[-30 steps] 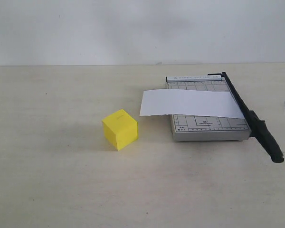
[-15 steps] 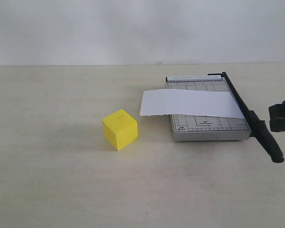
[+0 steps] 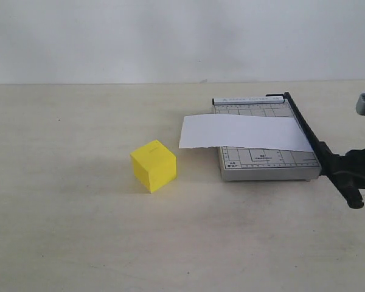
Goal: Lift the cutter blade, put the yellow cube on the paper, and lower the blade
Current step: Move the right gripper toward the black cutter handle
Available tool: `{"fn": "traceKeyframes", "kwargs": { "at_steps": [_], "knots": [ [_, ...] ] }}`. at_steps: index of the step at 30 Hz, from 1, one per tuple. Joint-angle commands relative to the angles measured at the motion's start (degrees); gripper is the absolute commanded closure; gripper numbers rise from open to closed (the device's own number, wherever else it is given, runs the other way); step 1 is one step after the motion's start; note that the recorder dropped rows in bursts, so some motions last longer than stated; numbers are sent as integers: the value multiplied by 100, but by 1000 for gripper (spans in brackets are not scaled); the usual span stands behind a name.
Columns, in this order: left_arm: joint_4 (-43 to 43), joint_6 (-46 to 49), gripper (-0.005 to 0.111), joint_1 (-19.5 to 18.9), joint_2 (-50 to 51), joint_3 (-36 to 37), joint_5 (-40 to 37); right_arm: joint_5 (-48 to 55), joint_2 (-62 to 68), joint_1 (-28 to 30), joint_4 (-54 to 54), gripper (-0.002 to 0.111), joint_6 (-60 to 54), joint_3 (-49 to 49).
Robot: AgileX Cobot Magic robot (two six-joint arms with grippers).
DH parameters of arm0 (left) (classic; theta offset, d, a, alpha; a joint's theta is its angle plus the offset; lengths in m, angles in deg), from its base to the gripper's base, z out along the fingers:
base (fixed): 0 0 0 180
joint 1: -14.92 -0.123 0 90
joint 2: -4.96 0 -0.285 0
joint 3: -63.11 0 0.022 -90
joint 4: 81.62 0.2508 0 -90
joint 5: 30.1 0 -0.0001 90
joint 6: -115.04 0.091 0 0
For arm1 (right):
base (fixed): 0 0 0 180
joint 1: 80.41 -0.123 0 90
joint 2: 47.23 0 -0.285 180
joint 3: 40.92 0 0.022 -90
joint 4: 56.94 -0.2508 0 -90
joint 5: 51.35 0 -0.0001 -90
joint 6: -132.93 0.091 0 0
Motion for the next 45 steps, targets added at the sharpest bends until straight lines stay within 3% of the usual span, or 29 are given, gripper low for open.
{"fn": "traceKeyframes", "kwargs": {
  "at_steps": [1, 7, 11, 18, 26, 32, 34, 37, 40, 45],
  "knots": [
    [-18, -41, 102, 31, -13, -24, 63, -514, 1, -5, -584, 50, -765, -153],
    [-18, -41, 102, 31, -13, -24, 63, -1405, -500, -10, -2228, 50, -2291, -889],
    [-18, -41, 102, 31, -13, -24, 132, -1745, -1345, -10, -2349, 50, -2346, -1261],
    [-18, -41, 102, 31, -13, -24, 153, -1356, -2534, -10, -2360, 50, -2269, -1627],
    [-18, -41, 102, 31, -13, -24, 153, -3846, -2157, -10, -2362, 50, -1895, -1730],
    [-18, -41, 102, 31, -13, -24, 153, -2851, -2145, -20, -2339, 50, -1520, -1494],
    [-18, -41, 102, 31, -13, -24, 153, -2782, -2145, -147, -2339, 50, -1520, -1663],
    [-18, -41, 102, 31, -13, -24, 165, -3292, -2145, -1025, -1896, 50, -1546, -1988],
    [-18, -41, 102, 31, -13, -24, 198, -4575, -1987, -1758, -1673, 50, -1487, -2467],
    [-18, -41, 102, 31, -13, -24, 222, -5402, -1276, -1826, -1284, 50, -902, -2520]
  ]
}}
